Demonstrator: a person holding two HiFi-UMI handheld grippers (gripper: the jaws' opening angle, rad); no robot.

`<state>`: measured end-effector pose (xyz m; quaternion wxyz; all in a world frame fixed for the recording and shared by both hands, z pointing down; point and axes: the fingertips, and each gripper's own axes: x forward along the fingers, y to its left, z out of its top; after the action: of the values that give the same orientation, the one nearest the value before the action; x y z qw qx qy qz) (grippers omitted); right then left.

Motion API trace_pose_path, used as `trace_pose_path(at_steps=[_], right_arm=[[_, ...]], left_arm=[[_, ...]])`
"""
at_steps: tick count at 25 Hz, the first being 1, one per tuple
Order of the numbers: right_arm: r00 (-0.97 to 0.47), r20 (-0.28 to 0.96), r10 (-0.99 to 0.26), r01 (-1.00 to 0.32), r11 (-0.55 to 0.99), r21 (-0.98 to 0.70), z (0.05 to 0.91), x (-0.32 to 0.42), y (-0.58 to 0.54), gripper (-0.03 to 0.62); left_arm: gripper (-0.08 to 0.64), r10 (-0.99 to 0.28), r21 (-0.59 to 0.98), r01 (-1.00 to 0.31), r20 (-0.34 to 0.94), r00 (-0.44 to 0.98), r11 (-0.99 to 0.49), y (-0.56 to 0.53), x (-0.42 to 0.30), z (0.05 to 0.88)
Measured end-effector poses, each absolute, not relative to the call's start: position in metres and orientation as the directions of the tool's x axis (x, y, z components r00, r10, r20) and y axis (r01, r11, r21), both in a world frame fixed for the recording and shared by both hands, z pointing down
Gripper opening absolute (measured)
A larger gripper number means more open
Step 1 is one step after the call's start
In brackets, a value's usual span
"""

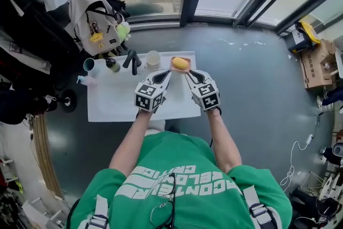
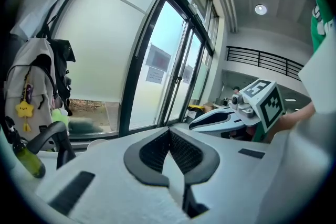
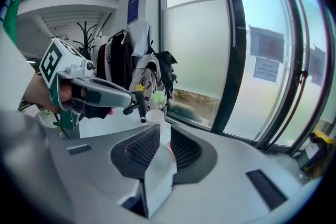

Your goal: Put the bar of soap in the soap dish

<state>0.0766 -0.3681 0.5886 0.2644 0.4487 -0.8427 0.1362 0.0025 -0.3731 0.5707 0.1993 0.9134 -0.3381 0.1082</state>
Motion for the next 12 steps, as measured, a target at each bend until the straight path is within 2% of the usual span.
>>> trace_pose_path(at_steps=[12], right_arm=[[-0.464, 0.443, -0.767, -0.863, 0.504, -0.032, 0.535, 0.086, -0.313, 0.021]], left_arm=[[0.009, -0.632, 0.291, -0.695, 0.288, 0.719, -0.658, -0.331, -0.001, 0.541]])
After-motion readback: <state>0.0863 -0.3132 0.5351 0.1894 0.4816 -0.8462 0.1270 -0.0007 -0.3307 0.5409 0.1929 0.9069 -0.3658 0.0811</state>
